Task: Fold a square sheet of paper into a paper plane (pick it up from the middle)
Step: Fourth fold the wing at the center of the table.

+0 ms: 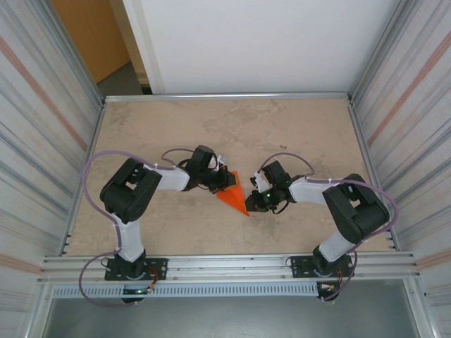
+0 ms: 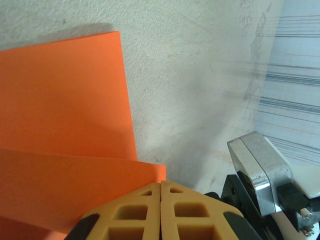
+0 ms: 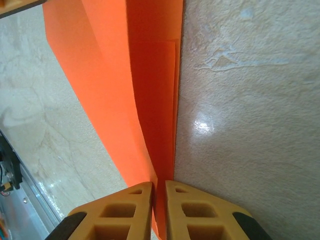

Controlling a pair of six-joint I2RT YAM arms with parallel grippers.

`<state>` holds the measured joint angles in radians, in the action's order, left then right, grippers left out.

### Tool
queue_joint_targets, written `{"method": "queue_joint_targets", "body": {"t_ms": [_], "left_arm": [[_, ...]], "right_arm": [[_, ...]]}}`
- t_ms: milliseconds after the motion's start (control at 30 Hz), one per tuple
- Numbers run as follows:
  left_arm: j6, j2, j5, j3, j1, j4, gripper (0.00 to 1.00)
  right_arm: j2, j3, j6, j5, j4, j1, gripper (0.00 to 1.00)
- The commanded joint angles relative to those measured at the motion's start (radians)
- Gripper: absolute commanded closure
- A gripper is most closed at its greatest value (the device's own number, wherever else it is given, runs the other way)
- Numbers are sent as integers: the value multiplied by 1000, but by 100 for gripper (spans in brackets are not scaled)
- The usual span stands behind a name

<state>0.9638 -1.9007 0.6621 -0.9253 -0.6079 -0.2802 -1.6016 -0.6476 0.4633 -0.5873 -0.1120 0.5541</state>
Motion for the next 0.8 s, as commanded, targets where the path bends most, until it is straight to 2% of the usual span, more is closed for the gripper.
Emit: {"method": "queue_joint_targets", "body": {"t_ms": [0,767], "left_arm": [[-30,-18,14,-27,12,32,93],[-46,-49,5,-46,17,59,93]], "right_arm": [[-27,29,10,27,-22,-8,87],[-47,28,34,51,-43,-11,86]]}}
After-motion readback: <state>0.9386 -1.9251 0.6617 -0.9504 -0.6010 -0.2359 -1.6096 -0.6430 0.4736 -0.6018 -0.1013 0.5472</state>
